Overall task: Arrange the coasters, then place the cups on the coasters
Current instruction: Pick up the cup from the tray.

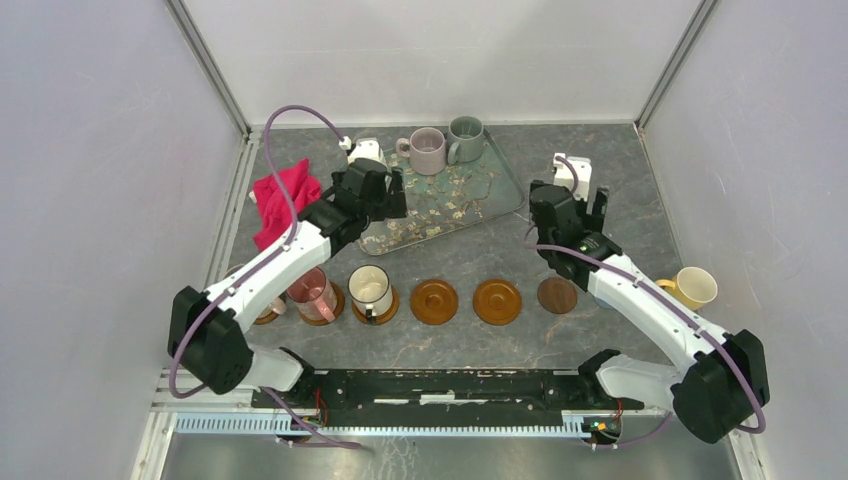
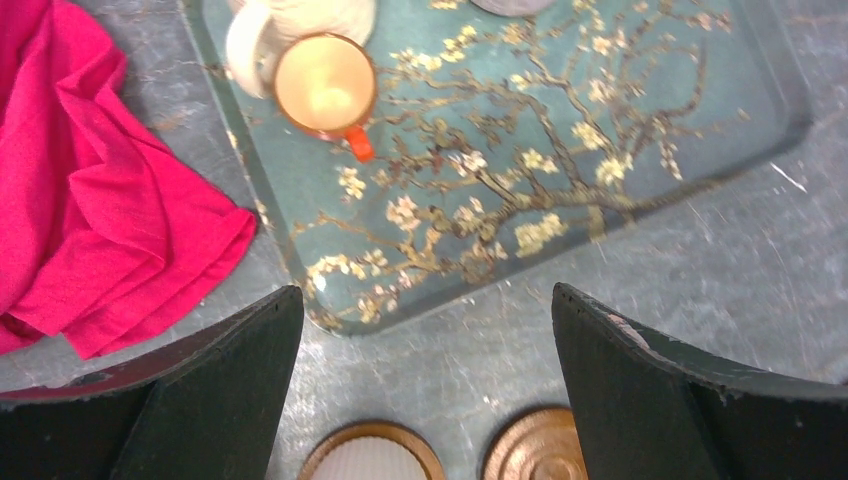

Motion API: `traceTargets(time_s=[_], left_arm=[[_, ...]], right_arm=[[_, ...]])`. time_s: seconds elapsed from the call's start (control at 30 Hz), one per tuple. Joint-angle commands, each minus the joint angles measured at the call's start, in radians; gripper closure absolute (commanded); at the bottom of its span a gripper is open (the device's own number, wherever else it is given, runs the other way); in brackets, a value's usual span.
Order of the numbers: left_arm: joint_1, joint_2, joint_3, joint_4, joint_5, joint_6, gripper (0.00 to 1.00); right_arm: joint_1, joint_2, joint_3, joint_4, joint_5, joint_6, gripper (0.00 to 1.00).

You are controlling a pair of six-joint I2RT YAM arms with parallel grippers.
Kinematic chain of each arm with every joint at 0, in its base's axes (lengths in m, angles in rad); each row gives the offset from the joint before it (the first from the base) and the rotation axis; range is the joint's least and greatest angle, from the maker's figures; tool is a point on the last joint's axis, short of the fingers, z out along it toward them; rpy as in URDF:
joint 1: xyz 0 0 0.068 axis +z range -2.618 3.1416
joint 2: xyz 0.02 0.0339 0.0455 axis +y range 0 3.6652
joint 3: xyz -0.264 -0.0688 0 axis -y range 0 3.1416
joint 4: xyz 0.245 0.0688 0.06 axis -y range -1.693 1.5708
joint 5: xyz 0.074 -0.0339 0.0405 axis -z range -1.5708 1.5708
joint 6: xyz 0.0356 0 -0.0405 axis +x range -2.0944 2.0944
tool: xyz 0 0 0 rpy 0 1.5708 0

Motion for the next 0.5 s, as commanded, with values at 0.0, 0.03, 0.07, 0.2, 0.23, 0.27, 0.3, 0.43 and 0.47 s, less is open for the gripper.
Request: traceTargets(time_s=[0.0,0.03,0.07,0.2,0.23,0.27,0.3,0.43,0.47], left_arm=[[0.078,0.070,0.072,0.064,0.011,-0.001,0.00],[0.090,0.099,0.090,0.069,0.017,0.000,0.00],[0.101,0.118,0.102,0.077,0.023,0.000,0.00],[0.146,0.206,0.156,0.096,0.023,0.008,0.00],[0.160,0.228,0.170,0.098,0.027,0.006,0.00],[0.177,0.252,0.182,0.101,0.031,0.007,0.00],[0.194,0.272,0.193,0.105,0.034,0.006,0.00],[0.253,0.352,0.235,0.123,0.061,0.004,0.00],[0.266,0.372,0.246,0.127,0.067,0.003,0.00]], right_arm=[[0.002,-0.002,0.064,0.082,-0.239,-0.159,0.02],[0.003,-0.008,0.064,0.072,-0.249,-0.158,0.02],[0.002,-0.015,0.061,0.065,-0.256,-0.159,0.02],[0.002,-0.053,0.040,0.037,-0.296,-0.137,0.02],[0.002,-0.065,0.035,0.032,-0.307,-0.133,0.02],[0.002,-0.077,0.030,0.030,-0.317,-0.129,0.02],[0.003,-0.088,0.026,0.026,-0.329,-0.127,0.02],[0.003,-0.138,0.002,0.041,-0.394,-0.137,0.02],[0.002,-0.152,-0.004,0.048,-0.408,-0.143,0.02]])
